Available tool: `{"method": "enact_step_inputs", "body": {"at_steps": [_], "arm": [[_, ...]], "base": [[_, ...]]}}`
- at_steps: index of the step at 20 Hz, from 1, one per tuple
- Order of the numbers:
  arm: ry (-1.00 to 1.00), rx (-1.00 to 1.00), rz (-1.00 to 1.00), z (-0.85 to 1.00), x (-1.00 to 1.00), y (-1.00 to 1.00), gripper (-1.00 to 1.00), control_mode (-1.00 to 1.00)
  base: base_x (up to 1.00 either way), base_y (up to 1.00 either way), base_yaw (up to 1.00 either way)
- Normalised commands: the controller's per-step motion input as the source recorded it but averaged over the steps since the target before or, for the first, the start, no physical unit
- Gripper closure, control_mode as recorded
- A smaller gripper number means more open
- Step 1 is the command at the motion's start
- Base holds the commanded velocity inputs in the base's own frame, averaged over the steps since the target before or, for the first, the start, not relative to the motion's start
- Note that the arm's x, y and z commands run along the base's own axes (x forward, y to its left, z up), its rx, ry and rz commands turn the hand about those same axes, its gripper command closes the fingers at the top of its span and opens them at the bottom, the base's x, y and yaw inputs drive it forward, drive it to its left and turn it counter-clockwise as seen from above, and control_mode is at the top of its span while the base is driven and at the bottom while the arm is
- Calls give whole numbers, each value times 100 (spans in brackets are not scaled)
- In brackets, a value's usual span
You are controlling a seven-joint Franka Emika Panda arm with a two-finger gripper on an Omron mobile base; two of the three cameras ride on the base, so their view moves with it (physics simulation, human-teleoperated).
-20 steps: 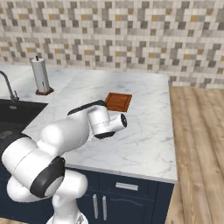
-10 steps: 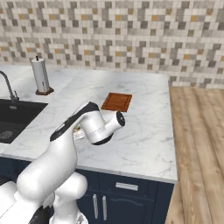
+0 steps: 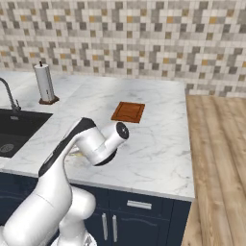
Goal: Pick the candle and candle from the dining table and place them in the open cabinet. Close the cabinet after placing the objects.
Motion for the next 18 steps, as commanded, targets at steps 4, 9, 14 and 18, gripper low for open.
{"method": "enact_step_inputs", "body": {"at_steps": [4,9,14,18], "arm": [[-4,0,-11,18,-33,0,100,-100],[-36,-3,-4,19,-34,0,100,-100],[-42,-16,0,21,-35,4,100,-100],[-29,-27,0,13,-30,18,100,-100]], "base": [[0,0,0],[0,0,0],[0,0,0],[0,0,0]]}}
